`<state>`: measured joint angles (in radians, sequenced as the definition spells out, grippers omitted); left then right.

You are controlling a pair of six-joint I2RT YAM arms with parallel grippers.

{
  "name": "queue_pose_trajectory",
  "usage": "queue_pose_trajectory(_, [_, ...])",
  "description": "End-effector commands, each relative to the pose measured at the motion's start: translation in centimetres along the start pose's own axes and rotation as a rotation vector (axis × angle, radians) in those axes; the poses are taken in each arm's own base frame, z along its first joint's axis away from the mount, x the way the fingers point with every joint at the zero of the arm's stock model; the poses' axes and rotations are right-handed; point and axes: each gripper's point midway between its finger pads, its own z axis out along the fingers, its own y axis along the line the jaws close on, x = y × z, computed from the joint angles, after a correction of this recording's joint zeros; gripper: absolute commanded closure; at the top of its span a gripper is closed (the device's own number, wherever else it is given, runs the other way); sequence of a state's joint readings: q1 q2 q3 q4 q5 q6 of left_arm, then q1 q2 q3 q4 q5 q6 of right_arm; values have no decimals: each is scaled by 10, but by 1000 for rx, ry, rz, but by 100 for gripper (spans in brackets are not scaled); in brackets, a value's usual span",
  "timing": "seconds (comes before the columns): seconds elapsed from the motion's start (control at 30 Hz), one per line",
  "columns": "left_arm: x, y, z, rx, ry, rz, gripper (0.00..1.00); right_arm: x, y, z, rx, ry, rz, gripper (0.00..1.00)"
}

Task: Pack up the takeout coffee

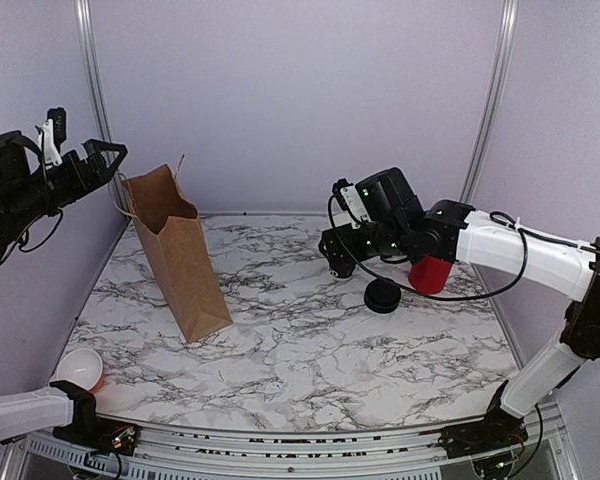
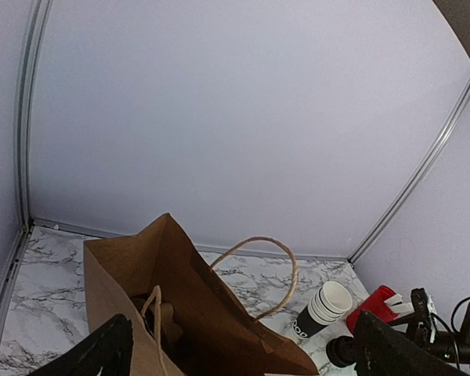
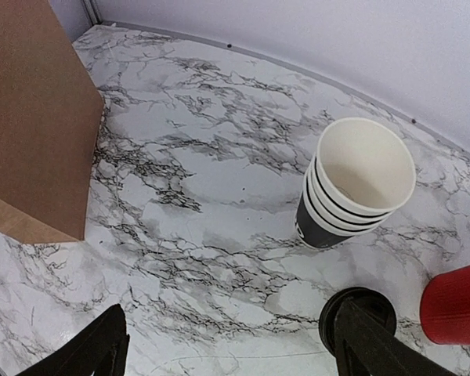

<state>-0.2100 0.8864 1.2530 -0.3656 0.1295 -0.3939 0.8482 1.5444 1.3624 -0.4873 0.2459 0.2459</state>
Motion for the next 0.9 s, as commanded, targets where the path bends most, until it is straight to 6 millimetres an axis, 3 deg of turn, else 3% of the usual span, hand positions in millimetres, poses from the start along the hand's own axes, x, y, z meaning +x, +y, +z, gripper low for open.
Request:
queue_pose_trajectory(0.0, [14,-27,7,49,66,52,1,-27,-21,-14,14,-61,65,12])
queue_pose_trajectory(0.23, [46,-91,23,153,160,138,1,-30,-41,-10,31,-59,98,13])
queue_pose_trajectory(0.37, [77,-135,29,233,228,204,1,-32,-55,-5,27,-58,129,15])
queue_pose_trajectory(0.47, [113,-169,34,302,311,240,1,-36,-58,-1,30,-55,103,17])
queue_pose_trajectory(0.57, [152,-189,41,342,390,231,1,-40,-60,6,43,-48,74,20])
queue_pose_trajectory(0.7, [205,-196,53,337,481,200,1,-46,-66,14,57,-43,66,21])
queue_pose_trajectory(0.87, [264,-177,69,267,561,180,1,-49,-79,22,50,-40,94,24])
